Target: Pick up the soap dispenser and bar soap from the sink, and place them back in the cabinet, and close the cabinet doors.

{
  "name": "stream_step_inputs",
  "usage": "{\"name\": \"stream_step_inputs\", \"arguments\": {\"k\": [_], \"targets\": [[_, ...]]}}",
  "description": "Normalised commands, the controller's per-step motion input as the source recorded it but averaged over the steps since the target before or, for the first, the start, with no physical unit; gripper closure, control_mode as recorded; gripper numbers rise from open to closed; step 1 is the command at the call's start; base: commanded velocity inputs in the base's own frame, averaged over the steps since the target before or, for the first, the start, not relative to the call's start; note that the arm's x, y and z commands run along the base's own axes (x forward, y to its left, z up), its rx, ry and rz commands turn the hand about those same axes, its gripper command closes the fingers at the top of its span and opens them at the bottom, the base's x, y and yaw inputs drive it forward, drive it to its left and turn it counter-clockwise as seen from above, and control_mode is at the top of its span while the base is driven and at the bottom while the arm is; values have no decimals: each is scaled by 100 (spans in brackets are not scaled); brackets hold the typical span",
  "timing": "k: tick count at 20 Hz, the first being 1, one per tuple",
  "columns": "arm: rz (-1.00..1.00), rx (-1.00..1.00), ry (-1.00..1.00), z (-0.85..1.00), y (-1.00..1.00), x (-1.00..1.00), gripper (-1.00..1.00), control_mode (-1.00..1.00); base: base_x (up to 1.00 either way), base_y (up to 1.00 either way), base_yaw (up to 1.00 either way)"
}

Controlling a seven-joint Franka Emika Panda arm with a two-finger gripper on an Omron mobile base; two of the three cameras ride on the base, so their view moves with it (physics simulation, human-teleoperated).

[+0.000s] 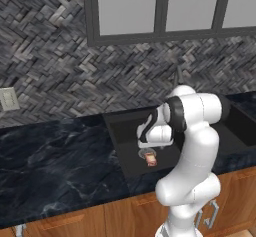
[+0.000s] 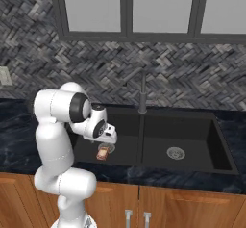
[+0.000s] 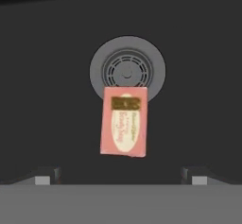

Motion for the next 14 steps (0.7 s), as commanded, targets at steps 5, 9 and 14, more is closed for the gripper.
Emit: {"name": "stream_step_inputs", "arguments": {"k": [5,9,14], "targets": [[0,0,0,-19,0,32,-100,-100,0,0,0],[0,0,0,-16,0,7,-100,-100,0,0,0],[0,0,2,-15,0,0,-100,-100,0,0,0]]}}
